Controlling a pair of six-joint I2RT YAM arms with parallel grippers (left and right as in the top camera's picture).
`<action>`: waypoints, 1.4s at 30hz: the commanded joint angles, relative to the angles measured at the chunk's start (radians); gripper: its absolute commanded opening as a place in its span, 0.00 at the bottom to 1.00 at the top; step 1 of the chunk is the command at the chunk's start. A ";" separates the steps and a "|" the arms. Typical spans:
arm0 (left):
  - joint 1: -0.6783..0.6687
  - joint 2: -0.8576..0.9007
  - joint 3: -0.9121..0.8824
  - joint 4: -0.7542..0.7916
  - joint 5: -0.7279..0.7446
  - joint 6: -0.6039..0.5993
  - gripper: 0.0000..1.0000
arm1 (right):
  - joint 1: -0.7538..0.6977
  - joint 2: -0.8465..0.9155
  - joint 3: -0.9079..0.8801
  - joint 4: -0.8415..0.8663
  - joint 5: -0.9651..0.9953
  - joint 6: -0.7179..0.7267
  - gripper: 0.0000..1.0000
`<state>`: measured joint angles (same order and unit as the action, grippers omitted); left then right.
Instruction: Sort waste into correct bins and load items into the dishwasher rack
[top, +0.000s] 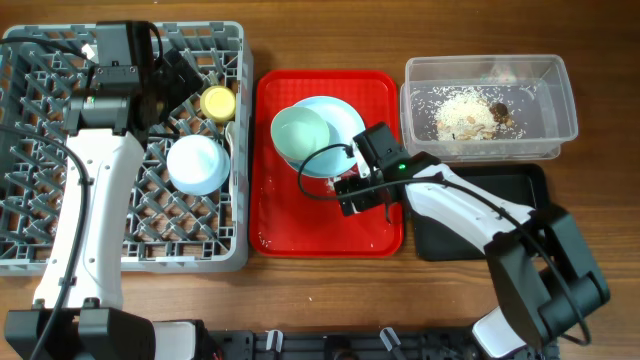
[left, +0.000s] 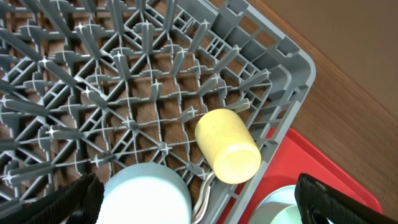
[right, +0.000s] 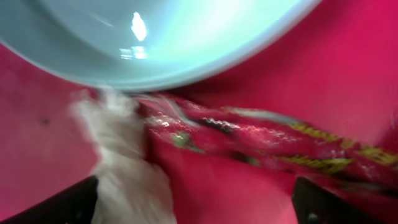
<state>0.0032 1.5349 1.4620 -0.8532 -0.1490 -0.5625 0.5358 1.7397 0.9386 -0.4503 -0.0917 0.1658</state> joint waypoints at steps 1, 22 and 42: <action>0.003 -0.009 0.011 0.003 -0.005 0.008 1.00 | 0.000 0.065 -0.018 -0.010 0.027 -0.043 0.85; 0.003 -0.009 0.011 0.003 -0.005 0.008 1.00 | 0.000 -0.284 0.218 -0.370 -0.059 -0.114 1.00; 0.003 -0.009 0.012 0.003 -0.005 0.008 1.00 | 0.000 -0.185 0.181 -0.354 -0.094 -0.058 1.00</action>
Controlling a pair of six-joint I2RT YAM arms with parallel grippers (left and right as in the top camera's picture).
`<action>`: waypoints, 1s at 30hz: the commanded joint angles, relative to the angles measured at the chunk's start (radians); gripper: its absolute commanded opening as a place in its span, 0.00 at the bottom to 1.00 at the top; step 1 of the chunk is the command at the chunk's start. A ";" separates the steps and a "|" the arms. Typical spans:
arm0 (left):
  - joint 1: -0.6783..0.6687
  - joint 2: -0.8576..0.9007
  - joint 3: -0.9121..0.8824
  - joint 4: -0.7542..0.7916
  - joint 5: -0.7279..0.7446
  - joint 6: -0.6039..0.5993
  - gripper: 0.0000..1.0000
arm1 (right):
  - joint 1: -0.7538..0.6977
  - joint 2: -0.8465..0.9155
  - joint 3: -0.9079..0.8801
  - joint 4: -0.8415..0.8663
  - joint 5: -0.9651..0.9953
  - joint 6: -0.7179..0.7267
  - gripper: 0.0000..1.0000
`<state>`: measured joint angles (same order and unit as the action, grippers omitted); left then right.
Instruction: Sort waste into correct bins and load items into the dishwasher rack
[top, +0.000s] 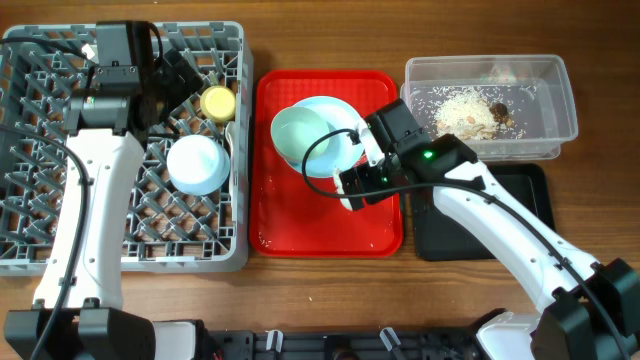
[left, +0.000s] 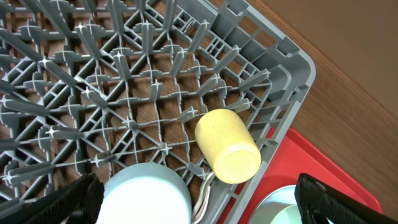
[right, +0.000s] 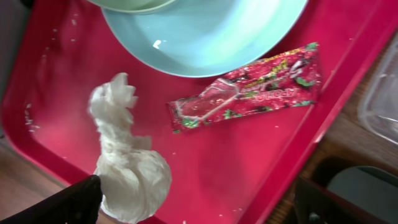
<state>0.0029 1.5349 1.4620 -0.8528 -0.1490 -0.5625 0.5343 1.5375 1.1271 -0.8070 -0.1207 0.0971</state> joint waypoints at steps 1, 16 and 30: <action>0.004 -0.009 0.011 0.002 -0.005 0.008 1.00 | 0.002 0.017 -0.008 0.003 -0.064 0.010 1.00; 0.004 -0.009 0.011 0.002 -0.005 0.008 1.00 | 0.002 0.017 -0.008 -0.006 -0.064 0.010 1.00; 0.004 -0.009 0.011 0.002 -0.005 0.008 1.00 | 0.002 0.017 -0.008 -0.003 -0.061 0.007 1.00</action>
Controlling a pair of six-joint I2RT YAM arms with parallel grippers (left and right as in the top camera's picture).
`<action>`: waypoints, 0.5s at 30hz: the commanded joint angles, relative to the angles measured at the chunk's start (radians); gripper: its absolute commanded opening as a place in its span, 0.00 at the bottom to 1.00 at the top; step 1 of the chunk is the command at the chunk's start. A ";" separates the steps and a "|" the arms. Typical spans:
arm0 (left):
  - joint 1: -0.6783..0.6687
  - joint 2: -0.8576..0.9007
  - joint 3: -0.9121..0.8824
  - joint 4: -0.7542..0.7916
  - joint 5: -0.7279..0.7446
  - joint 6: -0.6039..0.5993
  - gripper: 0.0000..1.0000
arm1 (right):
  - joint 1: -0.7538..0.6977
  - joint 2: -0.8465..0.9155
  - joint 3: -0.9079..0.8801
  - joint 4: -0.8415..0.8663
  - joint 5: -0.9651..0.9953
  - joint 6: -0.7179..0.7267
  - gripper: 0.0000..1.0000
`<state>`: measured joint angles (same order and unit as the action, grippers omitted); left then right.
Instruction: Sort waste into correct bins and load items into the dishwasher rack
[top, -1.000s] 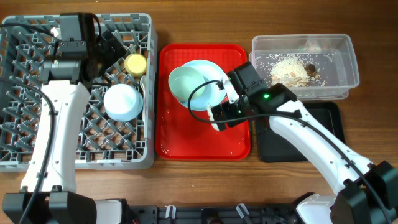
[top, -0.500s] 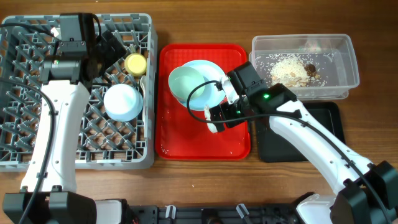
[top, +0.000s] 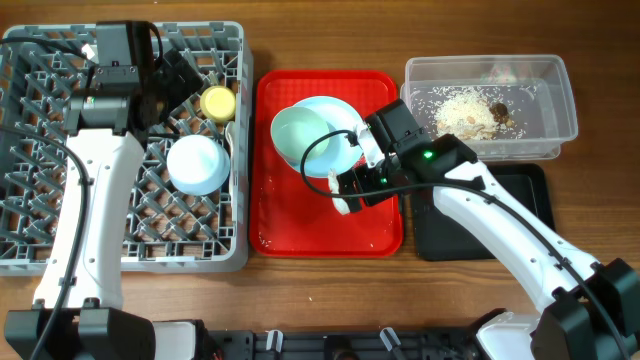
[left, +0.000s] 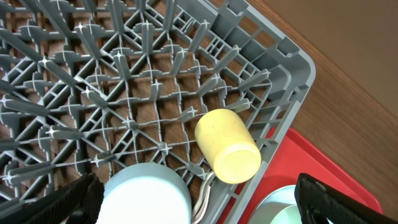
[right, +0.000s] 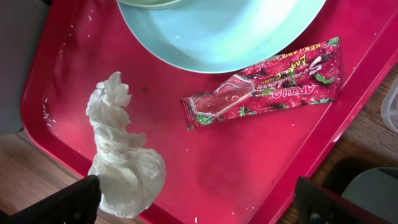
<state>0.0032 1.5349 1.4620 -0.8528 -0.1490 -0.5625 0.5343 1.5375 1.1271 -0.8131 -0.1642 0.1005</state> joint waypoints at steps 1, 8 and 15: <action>0.003 -0.009 0.011 0.002 -0.005 0.008 1.00 | 0.002 0.017 -0.008 0.005 -0.017 0.003 1.00; 0.003 -0.009 0.012 0.002 -0.005 0.008 1.00 | 0.002 0.017 -0.008 0.003 -0.018 0.005 1.00; 0.003 -0.009 0.012 0.002 -0.005 0.008 1.00 | 0.001 0.016 -0.004 0.008 -0.045 0.041 1.00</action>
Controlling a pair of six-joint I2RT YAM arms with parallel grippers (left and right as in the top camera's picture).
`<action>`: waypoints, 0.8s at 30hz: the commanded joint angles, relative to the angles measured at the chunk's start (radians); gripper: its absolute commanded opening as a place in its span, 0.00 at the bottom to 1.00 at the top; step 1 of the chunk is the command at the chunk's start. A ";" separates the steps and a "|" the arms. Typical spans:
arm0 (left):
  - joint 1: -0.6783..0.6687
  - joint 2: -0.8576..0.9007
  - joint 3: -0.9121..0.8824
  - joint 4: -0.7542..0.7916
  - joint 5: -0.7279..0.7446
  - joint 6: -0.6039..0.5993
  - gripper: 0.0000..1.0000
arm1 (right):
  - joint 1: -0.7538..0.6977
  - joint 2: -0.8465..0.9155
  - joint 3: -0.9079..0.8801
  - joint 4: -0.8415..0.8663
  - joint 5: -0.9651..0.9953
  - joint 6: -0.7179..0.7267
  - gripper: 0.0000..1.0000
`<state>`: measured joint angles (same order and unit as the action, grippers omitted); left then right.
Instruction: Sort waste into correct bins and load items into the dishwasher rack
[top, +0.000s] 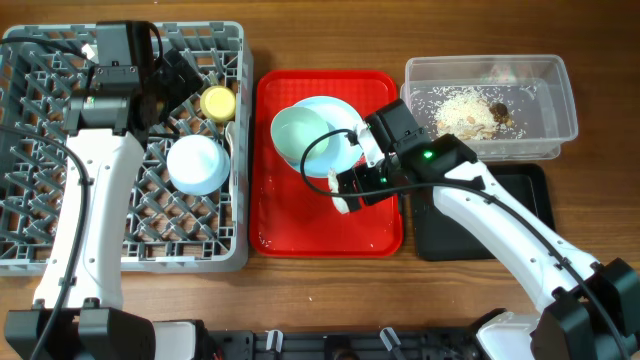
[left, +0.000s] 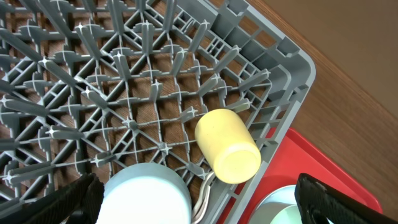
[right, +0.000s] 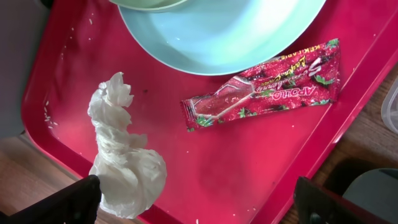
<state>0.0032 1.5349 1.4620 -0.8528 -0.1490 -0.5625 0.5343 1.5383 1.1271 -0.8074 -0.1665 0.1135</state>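
On the red tray (right: 261, 168) lie a crumpled white tissue (right: 126, 168) and a red candy wrapper (right: 264, 92), below a pale blue plate (right: 217, 31) that carries a green bowl (top: 300, 135). My right gripper (right: 199, 208) hovers open and empty above the tray's front part; in the overhead view the right gripper (top: 355, 190) covers most of the waste. My left gripper (left: 199, 205) hangs open over the grey dishwasher rack (top: 130, 262), with nothing between its fingers. A yellow cup (left: 228, 146) and a light blue cup (top: 196, 163) sit in the rack.
A clear bin (top: 490, 105) with rice and food scraps stands at the back right. A black bin (top: 500, 215) lies in front of it, partly under the right arm. A pale utensil (top: 232, 135) rests at the rack's right edge.
Almost nothing: the right wrist view has shifted by a few pixels. Tissue, wrapper, dishes and left arm are where they were.
My right gripper was first low on the tray, open, close against the wrapper and tissue under the plate's rim. Later it was higher above the tray and empty, with both pieces of waste lying on the tray. It then shifted slightly left. The left arm stayed still.
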 joint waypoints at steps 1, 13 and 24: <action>0.003 -0.009 0.012 0.002 -0.005 0.008 1.00 | 0.001 0.014 0.003 -0.002 -0.076 0.020 1.00; 0.003 -0.009 0.012 -0.005 0.307 0.043 0.80 | -0.180 -0.213 0.101 0.068 -0.458 0.020 1.00; -0.088 -0.007 0.011 -0.011 1.175 0.053 0.62 | -0.521 -0.225 0.100 0.127 -1.096 -0.114 1.00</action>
<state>-0.0246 1.5349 1.4620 -0.8837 0.7429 -0.5018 0.0292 1.3167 1.2152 -0.6907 -1.0882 0.0387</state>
